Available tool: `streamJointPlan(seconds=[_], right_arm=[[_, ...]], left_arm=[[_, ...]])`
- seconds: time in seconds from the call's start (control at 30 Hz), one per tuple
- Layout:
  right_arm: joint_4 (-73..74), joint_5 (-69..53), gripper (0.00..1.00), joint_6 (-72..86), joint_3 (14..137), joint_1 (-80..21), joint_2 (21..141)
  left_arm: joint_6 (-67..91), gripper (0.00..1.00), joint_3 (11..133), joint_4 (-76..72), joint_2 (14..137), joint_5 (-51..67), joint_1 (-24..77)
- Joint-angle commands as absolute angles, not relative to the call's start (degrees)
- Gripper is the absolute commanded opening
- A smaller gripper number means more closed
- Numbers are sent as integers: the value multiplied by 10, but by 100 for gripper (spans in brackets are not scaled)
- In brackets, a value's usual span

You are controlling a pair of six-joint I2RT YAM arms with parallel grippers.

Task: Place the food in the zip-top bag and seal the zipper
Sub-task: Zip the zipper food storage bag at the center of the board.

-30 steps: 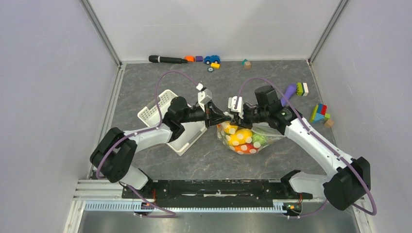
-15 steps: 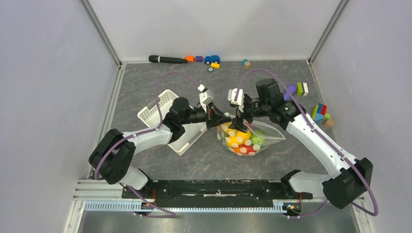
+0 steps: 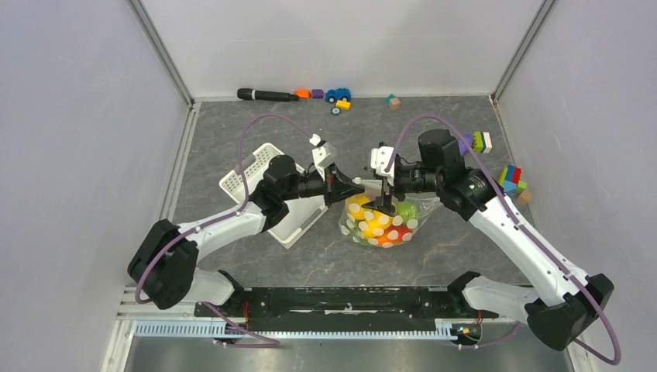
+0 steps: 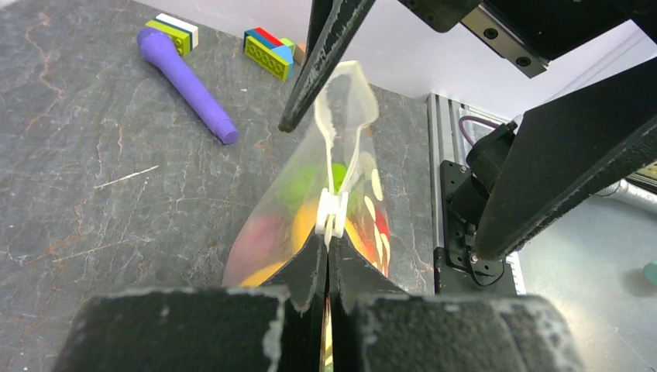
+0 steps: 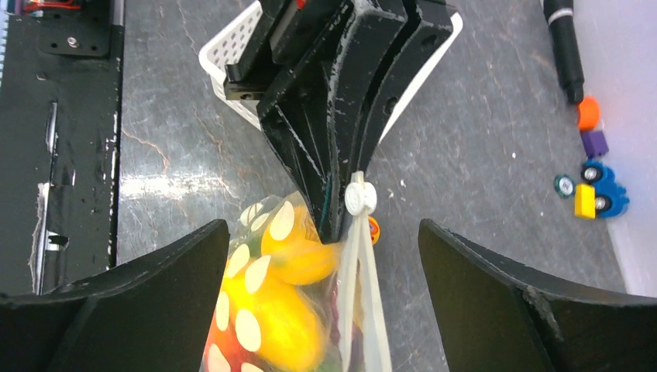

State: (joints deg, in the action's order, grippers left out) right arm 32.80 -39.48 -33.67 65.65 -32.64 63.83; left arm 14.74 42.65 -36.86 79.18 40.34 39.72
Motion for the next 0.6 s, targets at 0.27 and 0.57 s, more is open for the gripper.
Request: streamJointPlan(seconds=[0.27,0.57], right_arm=[[345,-397,76,-356,737,-359,676],[354,-376,56,-313,746,-362,698]], left_arm=[[95,2,422,-360,738,396,399],[70,2,419,-339,722,393,399]])
